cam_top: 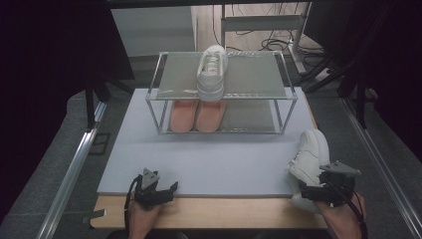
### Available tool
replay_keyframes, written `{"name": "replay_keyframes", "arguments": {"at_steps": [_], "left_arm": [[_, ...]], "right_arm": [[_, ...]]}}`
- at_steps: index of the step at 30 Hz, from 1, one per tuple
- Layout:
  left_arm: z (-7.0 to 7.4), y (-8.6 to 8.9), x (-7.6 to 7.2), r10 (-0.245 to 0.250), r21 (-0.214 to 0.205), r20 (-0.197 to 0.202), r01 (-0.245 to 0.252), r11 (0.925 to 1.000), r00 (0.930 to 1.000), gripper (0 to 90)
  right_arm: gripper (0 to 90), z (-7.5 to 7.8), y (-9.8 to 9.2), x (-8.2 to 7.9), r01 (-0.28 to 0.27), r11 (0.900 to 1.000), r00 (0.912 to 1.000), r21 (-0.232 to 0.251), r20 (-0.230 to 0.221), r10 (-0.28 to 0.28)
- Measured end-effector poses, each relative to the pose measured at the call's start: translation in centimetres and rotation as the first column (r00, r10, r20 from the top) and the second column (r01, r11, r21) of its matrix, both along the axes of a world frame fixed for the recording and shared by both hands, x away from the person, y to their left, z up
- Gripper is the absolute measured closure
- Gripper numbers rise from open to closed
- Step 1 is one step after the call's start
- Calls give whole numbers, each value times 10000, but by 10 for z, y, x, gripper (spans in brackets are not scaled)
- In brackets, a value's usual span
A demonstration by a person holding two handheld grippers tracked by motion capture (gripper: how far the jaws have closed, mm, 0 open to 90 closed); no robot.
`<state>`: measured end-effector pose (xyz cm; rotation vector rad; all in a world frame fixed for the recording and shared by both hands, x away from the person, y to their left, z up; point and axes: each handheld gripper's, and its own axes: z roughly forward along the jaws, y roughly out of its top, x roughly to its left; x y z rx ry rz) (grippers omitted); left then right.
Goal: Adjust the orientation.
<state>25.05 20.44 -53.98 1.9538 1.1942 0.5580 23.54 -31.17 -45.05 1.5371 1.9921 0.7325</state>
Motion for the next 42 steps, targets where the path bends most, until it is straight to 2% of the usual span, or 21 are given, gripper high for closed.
{"name": "replay_keyframes", "arguments": {"at_steps": [6, 11, 15, 21, 23, 29, 34, 36, 42], "left_arm": [[0, 0, 0, 0, 1, 1, 0, 10000, 10000, 127], [0, 0, 0, 2, 2, 1, -2, 10000, 10000, 127], [0, 0, 0, 2, 3, -2, -2, 10000, 10000, 127], [0, 0, 0, 1, 3, -3, -1, 10000, 10000, 127], [0, 0, 0, 0, 1, -6, 0, 10000, 10000, 127], [0, 0, 0, 0, -3, -8, 0, 10000, 10000, 127], [0, 0, 0, -1, 1, -8, 1, 10000, 10000, 127], [0, 0, 0, 0, 0, -9, 0, 10000, 10000, 127], [0, 0, 0, 0, -3, -8, 0, 10000, 10000, 127]], "right_arm": [[0, -1, 0, -1, 162, 9998, 9999, 102, -5, -162], [28, -3, 5, -1, 415, 9985, 9991, -363, 65, -413], [90, -1, 6, -2, 610, 9967, 9981, -544, 38, -609], [200, 2, 1, -5, 971, 9947, 9952, -339, 114, -968], [230, 2, 0, -6, 928, 9950, 9955, -358, 215, -920], [277, 2, -1, -8, 1063, 9940, 9936, -252, 406, -1052], [309, 4, -5, -12, 1156, 9932, 9915, 107, 596, -1160], [315, 6, -5, -13, 1089, 9936, 9921, 293, 594, -1105], [325, 11, 2, -14, 720, 9969, 9953, 316, 630, -739]]}}
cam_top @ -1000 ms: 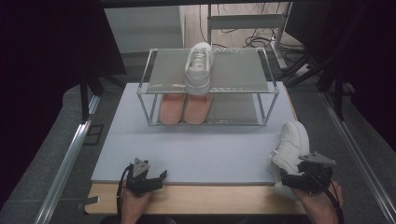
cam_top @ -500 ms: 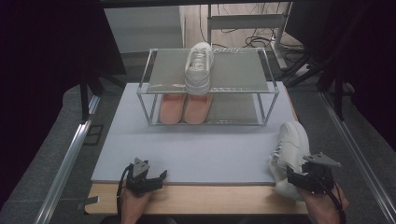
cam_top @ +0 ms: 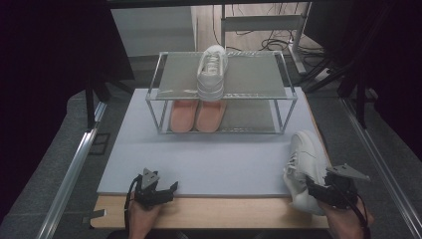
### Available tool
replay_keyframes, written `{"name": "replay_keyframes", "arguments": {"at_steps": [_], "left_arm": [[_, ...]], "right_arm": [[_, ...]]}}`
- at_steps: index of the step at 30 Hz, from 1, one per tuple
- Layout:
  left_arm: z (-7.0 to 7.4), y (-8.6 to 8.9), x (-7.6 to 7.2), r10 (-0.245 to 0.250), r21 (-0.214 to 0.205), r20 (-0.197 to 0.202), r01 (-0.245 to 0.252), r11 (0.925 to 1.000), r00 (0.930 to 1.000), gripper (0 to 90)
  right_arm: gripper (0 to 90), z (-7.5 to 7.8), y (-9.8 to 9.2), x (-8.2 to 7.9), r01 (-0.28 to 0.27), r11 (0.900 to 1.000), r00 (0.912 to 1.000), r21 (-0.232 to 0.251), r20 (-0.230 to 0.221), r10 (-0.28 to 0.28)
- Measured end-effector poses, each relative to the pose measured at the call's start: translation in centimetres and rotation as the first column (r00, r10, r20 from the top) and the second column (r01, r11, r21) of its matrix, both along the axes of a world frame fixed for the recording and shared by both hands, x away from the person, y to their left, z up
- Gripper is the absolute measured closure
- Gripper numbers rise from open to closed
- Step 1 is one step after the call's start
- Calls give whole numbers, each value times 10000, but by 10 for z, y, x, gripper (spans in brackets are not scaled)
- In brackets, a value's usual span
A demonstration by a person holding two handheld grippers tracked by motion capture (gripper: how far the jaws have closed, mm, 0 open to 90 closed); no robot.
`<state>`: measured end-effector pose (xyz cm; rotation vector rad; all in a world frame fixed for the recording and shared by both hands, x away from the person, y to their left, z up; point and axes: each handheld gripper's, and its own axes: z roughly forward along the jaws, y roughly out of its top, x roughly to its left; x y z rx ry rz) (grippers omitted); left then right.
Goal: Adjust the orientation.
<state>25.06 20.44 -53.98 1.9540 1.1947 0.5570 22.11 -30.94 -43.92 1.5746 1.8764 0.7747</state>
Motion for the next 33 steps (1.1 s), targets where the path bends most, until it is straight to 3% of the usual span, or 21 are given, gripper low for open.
{"name": "replay_keyframes", "arguments": {"at_steps": [11, 17, 22, 33], "left_arm": [[0, 0, 0, 4, -2, 3, -4, 10000, 10000, 127], [0, 0, 0, 7, -3, 2, -7, 10000, 10000, 127], [0, 0, 0, 5, -3, 2, -5, 10000, 10000, 127], [0, 0, 0, 19, -32, -6, -19, 10000, 10000, 127]], "right_arm": [[333, 13, 28, 3, -812, 9967, 9958, -41, 431, 813], [333, 17, 50, 9, -1504, 9886, 9879, -37, 367, 1504], [333, 16, 74, 19, -2122, 9772, 9769, 43, 278, 2120], [330, 6, 131, 38, -3308, 9437, 9436, 49, 182, 3306]]}}
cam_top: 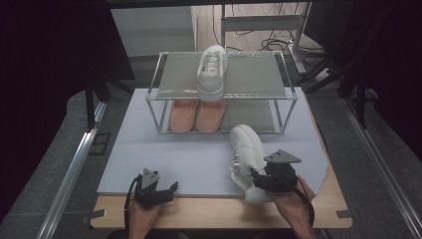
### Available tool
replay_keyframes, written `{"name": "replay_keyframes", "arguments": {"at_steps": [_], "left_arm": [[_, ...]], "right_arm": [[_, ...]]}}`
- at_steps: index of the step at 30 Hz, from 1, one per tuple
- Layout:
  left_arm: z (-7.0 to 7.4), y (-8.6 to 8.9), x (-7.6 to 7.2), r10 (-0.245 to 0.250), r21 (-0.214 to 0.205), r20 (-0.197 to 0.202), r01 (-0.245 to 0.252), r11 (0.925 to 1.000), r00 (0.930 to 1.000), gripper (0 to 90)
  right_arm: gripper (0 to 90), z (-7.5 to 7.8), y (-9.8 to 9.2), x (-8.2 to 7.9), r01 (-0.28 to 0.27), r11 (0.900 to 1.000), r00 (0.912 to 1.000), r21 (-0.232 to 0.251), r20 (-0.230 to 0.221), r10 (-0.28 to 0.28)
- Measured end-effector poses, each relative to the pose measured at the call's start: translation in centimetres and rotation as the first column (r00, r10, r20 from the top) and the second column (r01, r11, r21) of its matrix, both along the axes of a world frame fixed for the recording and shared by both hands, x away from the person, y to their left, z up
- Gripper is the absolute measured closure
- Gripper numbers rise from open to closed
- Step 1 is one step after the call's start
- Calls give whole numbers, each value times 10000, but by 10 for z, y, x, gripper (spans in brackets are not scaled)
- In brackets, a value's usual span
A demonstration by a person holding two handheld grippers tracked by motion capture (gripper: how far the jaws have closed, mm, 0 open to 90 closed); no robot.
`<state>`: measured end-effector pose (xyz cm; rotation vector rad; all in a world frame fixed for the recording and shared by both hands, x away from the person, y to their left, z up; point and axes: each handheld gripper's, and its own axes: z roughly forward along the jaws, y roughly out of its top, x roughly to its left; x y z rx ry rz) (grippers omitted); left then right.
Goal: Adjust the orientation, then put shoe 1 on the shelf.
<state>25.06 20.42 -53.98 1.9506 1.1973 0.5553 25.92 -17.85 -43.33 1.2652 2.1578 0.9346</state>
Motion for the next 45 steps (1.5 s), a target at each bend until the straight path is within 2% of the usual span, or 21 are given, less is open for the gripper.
{"name": "replay_keyframes", "arguments": {"at_steps": [4, 6, 8, 9, 11, 13, 16, 18, 20, 23, 25, 28, 30, 33, 35, 38, 41, 45], "left_arm": [[0, 0, 0, -14, 29, 3, 14, 10000, 10000, 127], [0, 0, 0, -15, 27, 2, 15, 10000, 10000, 128], [0, 0, 0, -16, 33, 4, 16, 10000, 10000, 127], [0, 0, 0, -14, 36, 5, 14, 10000, 10000, 127], [0, 0, 0, -15, 33, 3, 15, 10000, 10000, 127], [0, 0, 0, -14, 37, 6, 14, 10000, 10000, 127], [0, 0, 0, 1, 6, 11, -1, 10000, 10000, 127], [0, 0, 0, -2, 17, 8, 2, 10000, 10000, 127], [0, 0, 0, -2, 13, 1, 2, 10000, 10000, 127], [0, 0, 0, -4, 18, 0, 4, 10000, 10000, 127], [0, 0, 0, -3, 15, 0, 3, 10000, 10000, 127], [0, 0, 0, -19, 43, 10, 19, 10000, 10000, 127], [0, 0, 0, -1, 24, -2, 1, 10000, 10000, 127], [0, 0, 0, -1, 29, -1, 1, 10000, 10000, 127], [0, 0, 0, -3, 22, 0, 3, 10000, 10000, 127], [0, 0, 0, 1, 30, 8, -1, 10000, 10000, 127], [0, 0, 0, -2, 24, 7, 2, 10000, 10000, 127], [0, 0, 0, 2, 25, 7, -3, 10000, 10000, 127]], "right_arm": [[305, -6, 10, 3, -252, 9997, 9996, -39, -160, 251], [278, -9, 13, 2, -354, 9990, 9991, -261, -227, 348], [249, -12, 12, 1, -383, 9991, 9991, -158, -212, 380], [235, -14, 12, 2, -434, 9989, 9984, -181, -383, 427], [207, -14, 10, 2, -567, 9984, 9974, 41, -434, 568], [175, -12, 10, 4, -712, 9974, 9952, 145, -662, 720], [182, -8, 10, 6, -1034, 9934, 9890, 500, -1011, 1081], [206, -4, 10, 6, -1185, 9913, 9870, 574, -1021, 1239], [221, 1, 10, 4, -1121, 9930, 9901, 374, -807, 1149], [287, 8, 5, 4, -1027, 9939, 9922, 394, -664, 1052], [380, 11, 2, 4, -1025, 9941, 9924, 355, -654, 1047], [588, 13, -2, 2, -1109, 9934, 9925, 276, -486, 1122], [679, 13, -2, 0, -1198, 9927, 9917, 169, -444, 1204], [781, 11, 0, -1, -1459, 9888, 9875, 306, -556, 1475], [825, 9, 2, 0, -1520, 9882, 9857, 199, -711, 1530], [893, 6, -1, 1, -1559, 9865, 9840, 498, -788, 1595], [895, 7, -3, 1, -1439, 9892, 9868, 293, -708, 1456], [897, 8, -9, 3, -1263, 9914, 9892, 350, -704, 1285]]}}
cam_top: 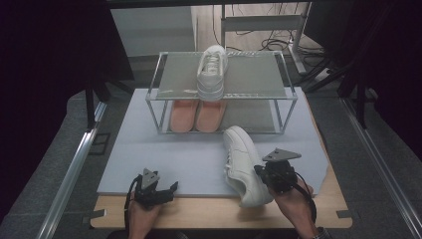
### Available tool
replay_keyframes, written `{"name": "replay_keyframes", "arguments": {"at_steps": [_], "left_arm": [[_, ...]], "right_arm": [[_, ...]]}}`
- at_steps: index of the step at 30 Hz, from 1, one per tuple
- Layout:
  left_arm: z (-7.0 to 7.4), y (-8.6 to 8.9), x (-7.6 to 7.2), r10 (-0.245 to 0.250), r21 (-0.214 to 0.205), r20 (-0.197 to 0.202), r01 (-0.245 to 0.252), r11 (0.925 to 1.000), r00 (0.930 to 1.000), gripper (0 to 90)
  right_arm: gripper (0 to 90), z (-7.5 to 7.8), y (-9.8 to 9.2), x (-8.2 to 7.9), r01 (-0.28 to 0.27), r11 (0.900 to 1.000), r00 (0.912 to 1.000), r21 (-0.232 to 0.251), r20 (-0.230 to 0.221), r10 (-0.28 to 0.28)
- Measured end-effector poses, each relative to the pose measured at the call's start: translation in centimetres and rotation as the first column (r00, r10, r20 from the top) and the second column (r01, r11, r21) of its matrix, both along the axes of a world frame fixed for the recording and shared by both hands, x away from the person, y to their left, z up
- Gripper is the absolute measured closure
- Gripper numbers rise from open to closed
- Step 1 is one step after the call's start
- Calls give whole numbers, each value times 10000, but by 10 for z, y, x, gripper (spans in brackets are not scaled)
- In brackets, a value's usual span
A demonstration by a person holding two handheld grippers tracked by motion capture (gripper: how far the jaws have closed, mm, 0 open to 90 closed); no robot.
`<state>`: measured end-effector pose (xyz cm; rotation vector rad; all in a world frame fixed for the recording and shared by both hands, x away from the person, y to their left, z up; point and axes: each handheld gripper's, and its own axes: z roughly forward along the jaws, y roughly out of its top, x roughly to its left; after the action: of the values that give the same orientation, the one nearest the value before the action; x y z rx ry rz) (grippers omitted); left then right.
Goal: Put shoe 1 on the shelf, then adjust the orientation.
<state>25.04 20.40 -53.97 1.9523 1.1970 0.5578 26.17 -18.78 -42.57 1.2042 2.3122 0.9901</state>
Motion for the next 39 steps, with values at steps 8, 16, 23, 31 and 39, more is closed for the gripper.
{"name": "replay_keyframes", "arguments": {"at_steps": [8, 16, 23, 31, 39], "left_arm": [[0, 0, 0, 2, 4, 4, -2, 10000, 10000, 127], [0, 0, 0, -3, -5, 2, 3, 10000, 10000, 127], [0, 0, 0, 2, -18, 17, -2, 10000, 10000, 127], [0, 0, 0, 1, -5, 9, -1, 10000, 10000, 127], [0, 0, 0, -17, 19, -1, 17, 10000, 10000, 127]], "right_arm": [[897, -1, -7, 5, 60, 9999, 9999, 107, -127, -59], [898, -1, -7, 5, 70, 9999, 9998, 80, -160, -68], [898, -1, -18, 8, 581, 9981, 9983, -191, 6, -581], [898, -7, -37, 15, 1187, 9923, 9929, -347, 65, -1186], [898, -17, -52, 23, 1535, 9871, 9879, -465, -136, -1542]]}}
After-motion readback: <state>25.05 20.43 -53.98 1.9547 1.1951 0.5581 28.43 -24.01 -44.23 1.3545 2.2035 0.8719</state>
